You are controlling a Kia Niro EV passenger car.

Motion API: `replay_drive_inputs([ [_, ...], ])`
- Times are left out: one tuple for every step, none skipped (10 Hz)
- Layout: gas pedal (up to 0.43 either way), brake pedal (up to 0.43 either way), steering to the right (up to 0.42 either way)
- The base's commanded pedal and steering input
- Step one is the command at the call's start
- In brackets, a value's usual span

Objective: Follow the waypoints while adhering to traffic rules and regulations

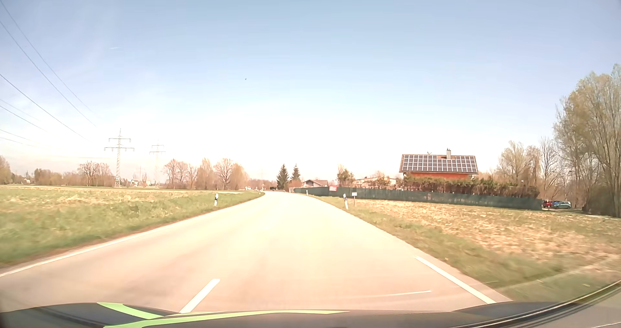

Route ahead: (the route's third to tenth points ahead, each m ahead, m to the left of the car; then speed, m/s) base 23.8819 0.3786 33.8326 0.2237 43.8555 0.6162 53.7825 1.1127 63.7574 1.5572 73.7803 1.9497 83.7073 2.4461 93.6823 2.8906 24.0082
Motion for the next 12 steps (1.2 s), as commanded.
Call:
replay_drive_inputs([
  [0.331, 0.000, -0.005],
  [0.331, 0.000, -0.005],
  [0.331, 0.000, -0.005],
  [0.331, 0.000, -0.005],
  [0.331, 0.000, -0.005],
  [0.331, 0.000, -0.005],
  [0.331, 0.000, -0.005],
  [0.331, 0.000, -0.006],
  [0.331, 0.000, -0.006],
  [0.331, 0.000, -0.006],
  [0.331, 0.000, -0.007],
  [0.331, 0.000, -0.007],
])
